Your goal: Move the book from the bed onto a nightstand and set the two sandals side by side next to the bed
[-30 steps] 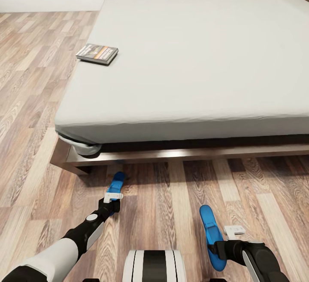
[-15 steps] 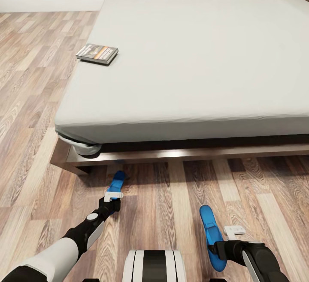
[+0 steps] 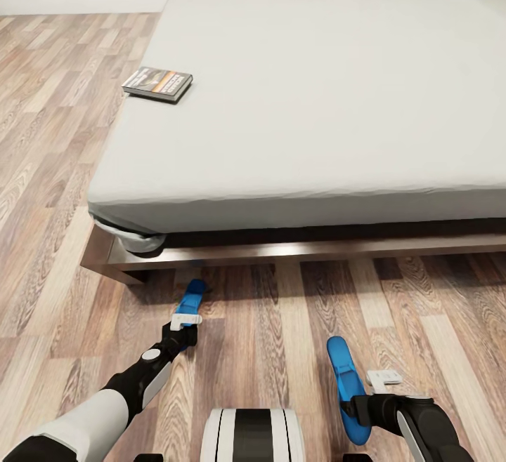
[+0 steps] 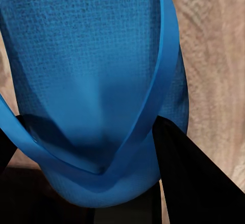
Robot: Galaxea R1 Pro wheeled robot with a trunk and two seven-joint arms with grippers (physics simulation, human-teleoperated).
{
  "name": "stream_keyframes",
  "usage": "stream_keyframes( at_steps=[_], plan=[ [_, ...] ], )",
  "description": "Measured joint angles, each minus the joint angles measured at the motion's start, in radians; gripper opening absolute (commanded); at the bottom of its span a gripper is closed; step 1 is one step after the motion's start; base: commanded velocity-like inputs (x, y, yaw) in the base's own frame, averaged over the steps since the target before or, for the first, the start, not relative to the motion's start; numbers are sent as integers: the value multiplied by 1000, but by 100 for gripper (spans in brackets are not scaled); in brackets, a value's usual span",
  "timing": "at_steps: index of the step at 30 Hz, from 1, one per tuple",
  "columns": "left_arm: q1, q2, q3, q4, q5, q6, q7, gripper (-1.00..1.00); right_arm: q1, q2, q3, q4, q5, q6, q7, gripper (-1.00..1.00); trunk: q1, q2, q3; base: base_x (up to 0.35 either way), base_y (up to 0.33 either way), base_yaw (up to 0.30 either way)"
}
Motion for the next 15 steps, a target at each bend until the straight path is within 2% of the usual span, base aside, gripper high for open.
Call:
stream_keyframes(
  at_steps=[7, 8, 15],
  plan=[
    [0, 0, 1, -4, 0, 0, 0, -100, 0, 0, 0, 0, 0, 0, 0, -100, 0, 0, 0, 0, 0, 0],
    [0, 0, 0, -4, 0, 0, 1, 100, 0, 0, 0, 0, 0, 0, 0, -100, 0, 0, 0, 0, 0, 0],
    [0, 0, 2, -5, -1, 1, 0, 100, 0, 0, 0, 1, 0, -1, 0, -100, 0, 0, 0, 0, 0, 0]
  ],
)
